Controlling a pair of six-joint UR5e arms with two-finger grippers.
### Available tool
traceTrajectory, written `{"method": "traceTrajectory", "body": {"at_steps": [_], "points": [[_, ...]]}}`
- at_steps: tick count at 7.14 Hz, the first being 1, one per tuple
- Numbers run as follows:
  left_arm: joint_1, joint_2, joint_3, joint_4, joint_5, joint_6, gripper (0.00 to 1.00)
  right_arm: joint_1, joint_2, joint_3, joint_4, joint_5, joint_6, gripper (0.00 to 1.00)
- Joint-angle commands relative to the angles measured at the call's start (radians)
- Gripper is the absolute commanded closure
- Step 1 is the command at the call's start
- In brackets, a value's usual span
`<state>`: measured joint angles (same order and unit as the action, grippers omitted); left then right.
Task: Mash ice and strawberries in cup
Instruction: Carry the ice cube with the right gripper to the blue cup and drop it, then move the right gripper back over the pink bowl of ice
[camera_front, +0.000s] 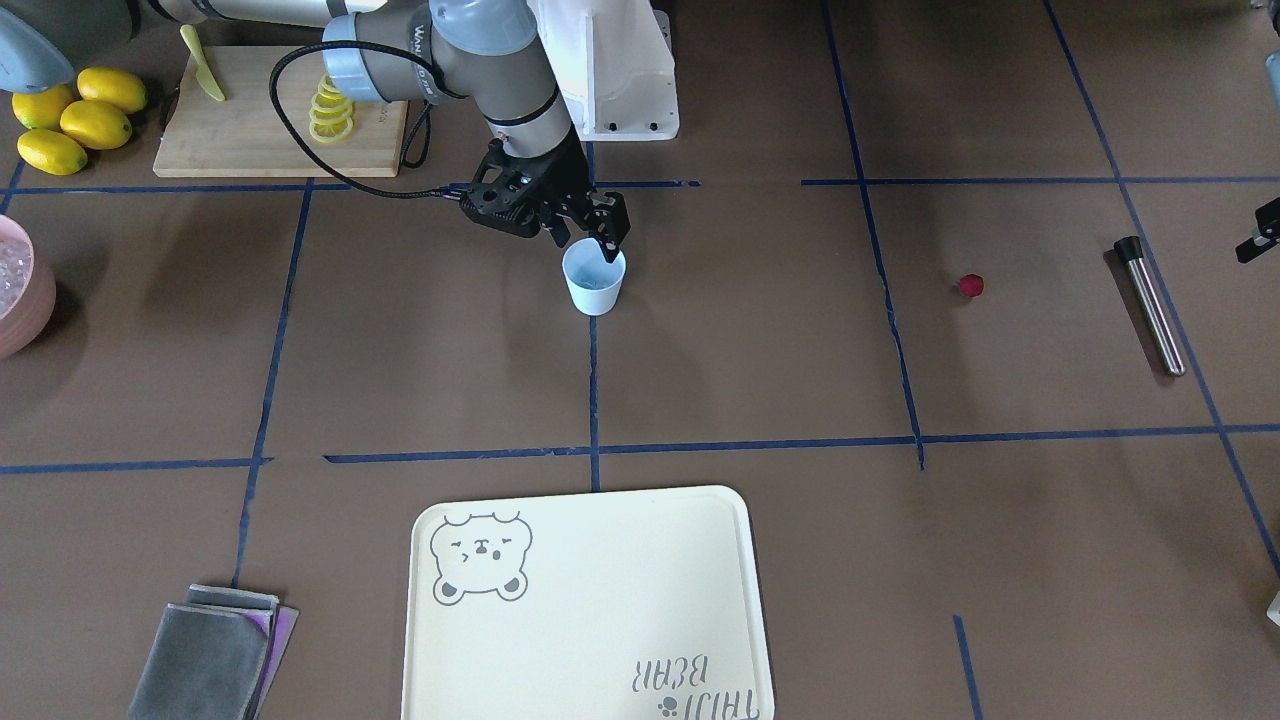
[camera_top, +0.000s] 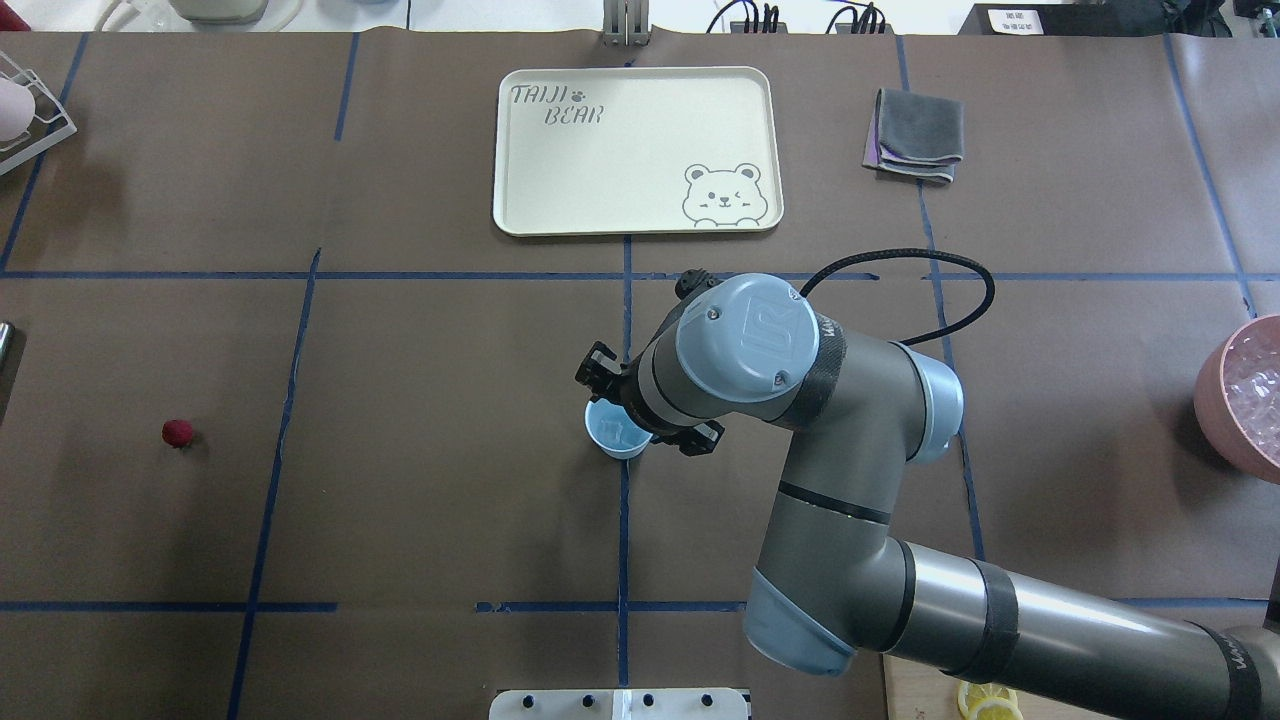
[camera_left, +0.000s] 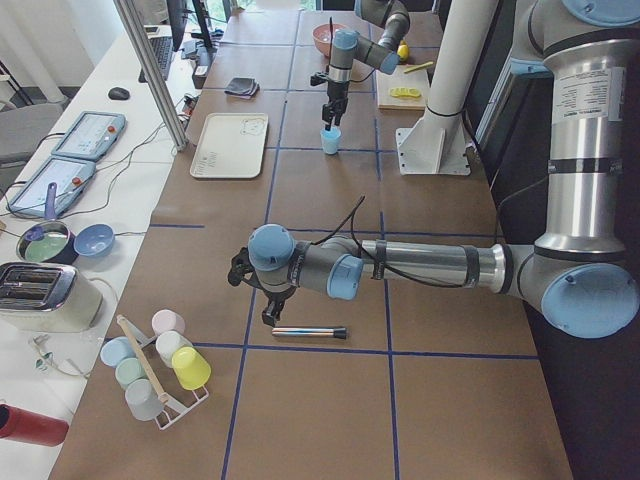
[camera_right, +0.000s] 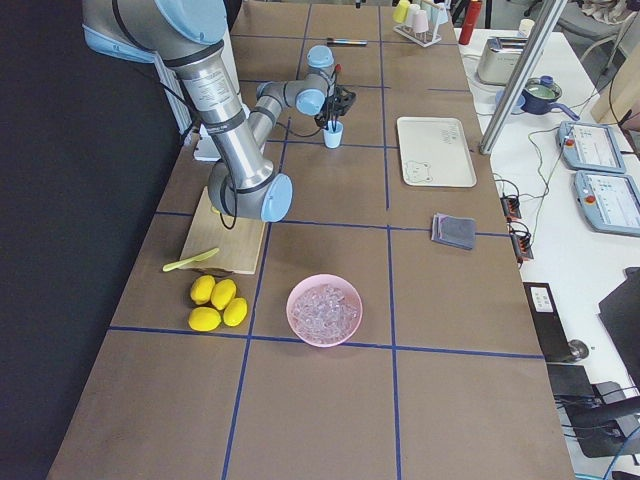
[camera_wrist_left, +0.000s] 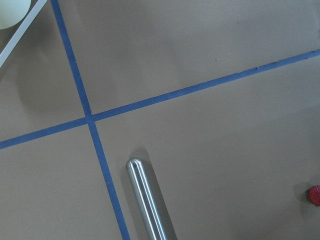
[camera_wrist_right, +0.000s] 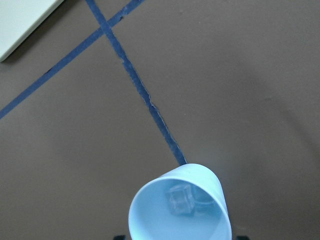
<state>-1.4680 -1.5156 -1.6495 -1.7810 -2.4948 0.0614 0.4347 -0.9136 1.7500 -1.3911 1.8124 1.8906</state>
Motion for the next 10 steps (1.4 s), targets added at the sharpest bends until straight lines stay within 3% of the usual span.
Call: {"method": "traceTrajectory", "body": {"at_steps": [1, 2, 3, 5, 6, 8, 10], "points": [[0.0, -0.002, 0.0, 0.0, 0.0, 0.0, 0.0, 0.063, -0.074, 0.107, -0.067, 0.025, -0.002, 0.2], [0.0, 0.0, 0.0, -0.002, 0.0, 0.0, 0.0, 0.114, -0.203, 0.234, -0.101, 0.027, -0.002, 0.19], [0.0, -0.002, 0.0, 0.0, 0.0, 0.0, 0.0, 0.204, -0.319, 0.284, -0.106, 0.078, -0.004, 0.19], [0.0, -0.002, 0.0, -0.002, -0.001, 0.0, 0.0, 0.391, -0.512, 0.305, -0.094, 0.213, -0.136, 0.19], [0.0, -0.002, 0.0, -0.002, 0.0, 0.0, 0.0, 0.459, -0.621, 0.322, -0.094, 0.217, -0.292, 0.19], [0.0, -0.002, 0.0, 0.0, -0.001, 0.0, 0.0, 0.588, -0.772, 0.306, -0.095, 0.238, -0.556, 0.19], [0.0, -0.002, 0.0, -0.002, -0.001, 0.0, 0.0, 0.764, -0.846, 0.217, -0.095, 0.368, -0.853, 0.12]]}}
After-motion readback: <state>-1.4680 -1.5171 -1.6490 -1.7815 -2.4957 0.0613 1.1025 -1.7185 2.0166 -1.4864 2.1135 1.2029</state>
